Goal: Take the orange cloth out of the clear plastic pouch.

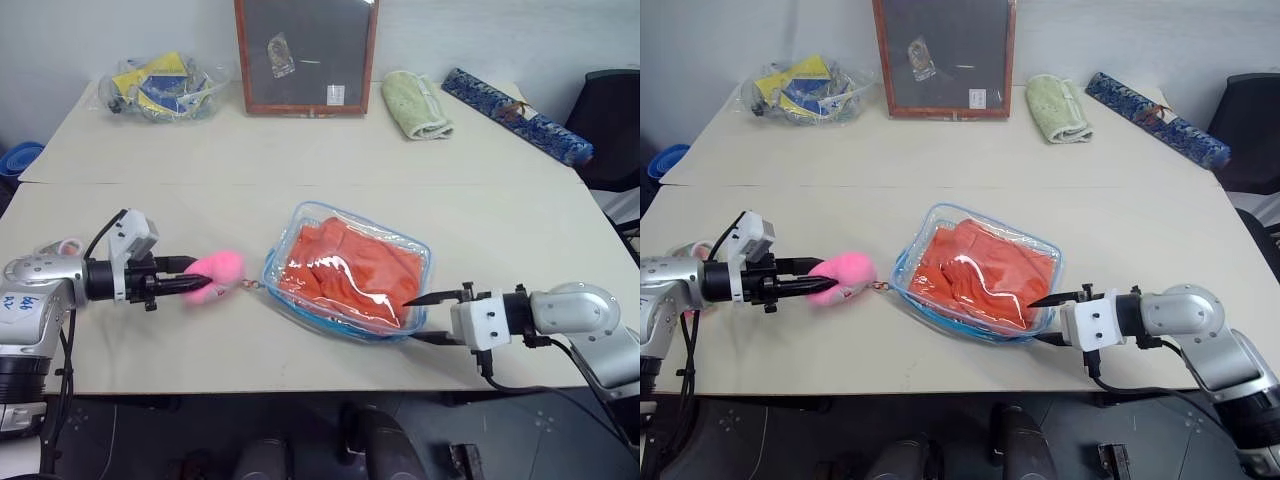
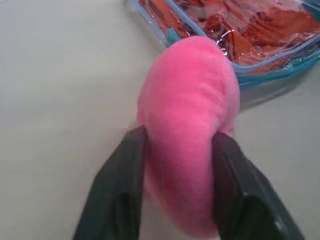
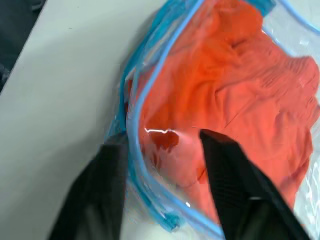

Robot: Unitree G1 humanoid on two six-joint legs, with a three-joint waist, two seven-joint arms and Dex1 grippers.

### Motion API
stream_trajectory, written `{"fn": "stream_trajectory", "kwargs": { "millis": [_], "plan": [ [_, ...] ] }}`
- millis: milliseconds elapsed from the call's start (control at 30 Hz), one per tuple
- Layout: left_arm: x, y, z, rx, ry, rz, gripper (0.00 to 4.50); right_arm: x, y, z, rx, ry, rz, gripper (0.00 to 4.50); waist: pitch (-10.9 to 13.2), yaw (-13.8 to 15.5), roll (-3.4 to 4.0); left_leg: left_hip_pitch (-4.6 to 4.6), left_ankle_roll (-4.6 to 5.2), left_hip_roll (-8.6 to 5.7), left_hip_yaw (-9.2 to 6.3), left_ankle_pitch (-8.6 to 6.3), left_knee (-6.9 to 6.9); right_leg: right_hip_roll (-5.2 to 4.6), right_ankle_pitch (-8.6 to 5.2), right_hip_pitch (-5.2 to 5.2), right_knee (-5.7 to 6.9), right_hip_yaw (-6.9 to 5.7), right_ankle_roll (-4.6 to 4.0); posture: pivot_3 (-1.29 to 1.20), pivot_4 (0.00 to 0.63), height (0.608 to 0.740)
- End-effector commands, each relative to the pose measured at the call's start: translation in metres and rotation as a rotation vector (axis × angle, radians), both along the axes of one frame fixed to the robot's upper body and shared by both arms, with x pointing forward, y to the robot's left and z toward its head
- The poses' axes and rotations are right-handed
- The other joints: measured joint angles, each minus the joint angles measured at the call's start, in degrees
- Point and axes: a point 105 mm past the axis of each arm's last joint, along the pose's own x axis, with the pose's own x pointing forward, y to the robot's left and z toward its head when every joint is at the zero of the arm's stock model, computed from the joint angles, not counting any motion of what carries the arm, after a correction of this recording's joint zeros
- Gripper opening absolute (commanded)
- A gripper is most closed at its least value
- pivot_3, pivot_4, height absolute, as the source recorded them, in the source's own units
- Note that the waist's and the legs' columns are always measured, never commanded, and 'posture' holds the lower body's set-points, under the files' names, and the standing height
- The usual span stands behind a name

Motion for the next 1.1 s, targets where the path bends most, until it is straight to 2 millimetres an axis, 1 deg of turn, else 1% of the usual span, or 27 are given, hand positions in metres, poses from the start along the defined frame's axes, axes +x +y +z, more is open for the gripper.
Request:
{"fn": "stream_trajectory", "kwargs": {
  "millis": [33,100,133,167,200,233,267,300,333,367,400,433,467,500,533,567,600,633,700,767,833,967,1067,1100],
  "plan": [
    [0.004,0.014,0.010,0.016,-0.045,0.079,3.04,-0.003,-0.001,0.030,0.169,-0.011,-0.124,3.36,0.00,0.06,0.00,-0.01,0.00,0.00,0.00,0.00,0.00,0.00,0.00,0.00,0.00,0.01,0.00,0.00,0.150,0.740],
    [0.012,0.030,0.022,-0.008,-0.072,0.157,3.61,-0.009,0.000,0.040,0.268,0.049,-0.189,4.02,0.00,0.23,0.00,0.00,-0.01,0.00,-0.02,0.00,0.00,-0.01,0.00,0.00,-0.02,0.01,-0.01,0.00,0.150,0.740],
    [0.017,0.037,0.029,-0.025,-0.087,0.197,3.63,-0.011,0.001,0.045,0.314,0.077,-0.216,4.34,0.00,0.33,0.00,0.01,-0.01,0.00,-0.03,0.00,0.01,-0.01,-0.01,0.00,-0.01,0.00,-0.01,0.00,0.150,0.740],
    [0.024,0.044,0.041,-0.053,-0.115,0.244,3.63,-0.015,0.004,0.051,0.382,0.116,-0.237,4.34,0.00,0.44,-0.01,0.00,-0.01,0.01,-0.03,0.00,0.02,0.00,-0.01,0.00,0.00,0.00,-0.03,0.00,0.150,0.740],
    [0.029,0.048,0.049,-0.072,-0.132,0.272,3.63,-0.018,0.006,0.056,0.423,0.144,-0.250,4.34,0.00,0.59,-0.01,0.02,-0.01,0.00,-0.04,0.00,0.02,0.00,-0.01,0.01,0.01,0.00,-0.03,0.00,0.150,0.740],
    [0.033,0.043,0.066,-0.108,-0.167,0.257,3.63,-0.021,0.009,0.060,0.469,0.178,-0.264,4.34,0.00,0.72,-0.01,0.02,-0.01,-0.01,-0.04,0.00,0.02,0.00,-0.01,0.01,0.03,0.00,-0.03,0.00,0.150,0.740],
    [0.033,0.026,0.093,-0.164,-0.220,0.183,3.63,-0.026,0.013,0.063,0.512,0.209,-0.270,4.34,0.00,0.86,-0.03,0.02,-0.01,-0.01,-0.04,0.00,0.02,0.00,-0.01,0.01,0.02,0.00,-0.03,0.00,0.150,0.740],
    [0.030,0.001,0.118,-0.209,-0.267,0.078,3.63,-0.028,0.018,0.065,0.547,0.230,-0.278,4.34,0.00,1.11,-0.08,-0.01,-0.02,0.00,-0.05,-0.01,0.02,0.01,-0.01,0.00,0.02,-0.03,-0.03,0.00,0.150,0.740],
    [0.025,-0.015,0.135,-0.234,-0.293,0.005,3.63,-0.030,0.021,0.067,0.568,0.246,-0.286,4.34,-0.02,1.38,-0.15,-0.05,-0.02,0.00,-0.08,-0.01,0.02,0.01,0.00,0.00,0.10,-0.06,-0.02,0.00,0.150,0.740],
    [0.021,-0.026,0.142,-0.241,-0.310,-0.051,3.63,-0.031,0.023,0.068,0.581,0.254,-0.294,4.34,-0.03,1.48,-0.15,-0.14,-0.02,-0.01,-0.15,-0.01,0.03,0.01,0.01,0.00,0.10,-0.15,0.00,0.00,0.150,0.740],
    [0.015,-0.051,0.144,-0.183,-0.341,-0.166,3.63,-0.031,0.026,0.068,0.593,0.261,-0.301,4.34,-0.03,1.40,-0.15,-0.16,0.01,-0.05,-0.17,-0.02,0.03,-0.04,0.02,0.00,0.06,-0.16,0.02,0.00,0.150,0.740],
    [0.010,-0.067,0.144,-0.140,-0.362,-0.244,3.63,-0.032,0.028,0.067,0.600,0.266,-0.306,4.34,-0.04,1.33,-0.13,-0.15,0.02,-0.10,-0.14,-0.05,0.02,-0.05,0.03,0.01,0.01,-0.13,0.04,0.00,0.150,0.740],
    [0.004,-0.088,0.129,-0.021,-0.393,-0.355,3.63,-0.032,0.031,0.066,0.600,0.268,-0.309,4.34,-0.04,1.30,-0.12,-0.12,0.04,-0.15,-0.07,-0.06,0.00,-0.05,0.03,0.04,-0.02,-0.06,0.06,0.00,0.150,0.740],
    [-0.001,-0.104,0.112,0.091,-0.419,-0.452,3.63,-0.032,0.033,0.064,0.601,0.272,-0.313,4.34,-0.05,1.28,-0.12,-0.10,0.05,-0.18,-0.01,-0.07,0.00,-0.06,0.04,0.05,-0.03,-0.01,0.08,0.00,0.150,0.740],
    [-0.004,-0.111,0.092,0.202,-0.440,-0.532,3.63,-0.033,0.034,0.063,0.595,0.272,-0.316,4.34,-0.05,1.27,-0.09,-0.08,0.05,-0.22,0.05,-0.06,0.00,-0.06,0.06,0.05,-0.05,0.05,0.13,0.00,0.150,0.740],
    [-0.007,-0.115,0.074,0.302,-0.458,-0.604,3.63,-0.033,0.035,0.062,0.587,0.273,-0.319,4.34,-0.04,1.19,-0.07,-0.03,0.05,-0.24,0.15,-0.06,-0.01,-0.03,0.07,0.10,-0.04,0.15,0.15,0.00,0.150,0.740],
    [-0.008,-0.115,0.061,0.375,-0.478,-0.658,3.63,-0.034,0.035,0.061,0.579,0.275,-0.322,4.34,-0.03,1.03,-0.07,-0.03,0.06,-0.24,0.20,-0.06,-0.01,-0.01,0.07,0.09,-0.02,0.20,0.16,0.00,0.150,0.740],
    [-0.007,-0.114,0.049,0.423,-0.484,-0.694,3.63,-0.035,0.035,0.059,0.571,0.276,-0.324,4.34,-0.02,0.79,-0.08,-0.03,0.05,-0.20,0.26,-0.06,0.00,0.05,0.08,0.06,-0.06,0.24,0.16,0.00,0.150,0.740],
    [-0.002,-0.109,0.033,0.503,-0.508,-0.736,3.63,-0.038,0.034,0.057,0.563,0.280,-0.332,4.34,-0.01,0.69,-0.11,-0.04,-0.06,-0.11,0.32,-0.03,0.00,0.18,0.00,0.06,-0.05,0.32,0.02,0.00,0.150,0.740],
    [0.005,-0.103,0.022,0.591,-0.542,-0.764,3.63,-0.040,0.032,0.055,0.561,0.284,-0.346,4.34,-0.01,0.84,-0.11,-0.02,-0.16,-0.03,0.31,0.02,-0.01,0.26,-0.05,0.06,0.02,0.30,-0.07,0.00,0.150,0.740],
    [0.012,-0.100,0.016,0.622,-0.571,-0.768,3.63,-0.041,0.031,0.054,0.565,0.286,-0.358,4.34,-0.01,1.12,-0.11,-0.01,-0.19,0.02,0.28,0.03,-0.03,0.29,-0.07,0.06,0.06,0.31,-0.12,0.00,0.150,0.740],
    [0.023,-0.110,0.012,0.555,-0.638,-0.733,3.63,-0.045,0.029,0.048,0.573,0.297,-0.381,4.34,-0.01,1.45,-0.12,-0.03,-0.05,0.00,0.27,-0.02,-0.03,0.21,-0.04,0.07,0.04,0.29,-0.07,0.00,0.150,0.740],
    [0.021,-0.112,0.004,0.523,-0.624,-0.742,3.63,-0.047,0.028,0.045,0.579,0.302,-0.394,4.34,-0.01,1.40,-0.12,-0.03,0.05,-0.01,0.19,-0.03,0.02,0.17,0.03,0.02,0.03,0.14,0.04,0.00,0.150,0.740],
    [0.020,-0.113,0.002,0.511,-0.620,-0.742,3.45,-0.048,0.028,0.044,0.580,0.304,-0.397,4.37,-0.01,1.38,-0.12,-0.03,0.10,-0.01,0.19,-0.06,0.02,0.17,0.03,0.02,0.04,0.14,0.05,0.00,0.150,0.740]
  ]
}}
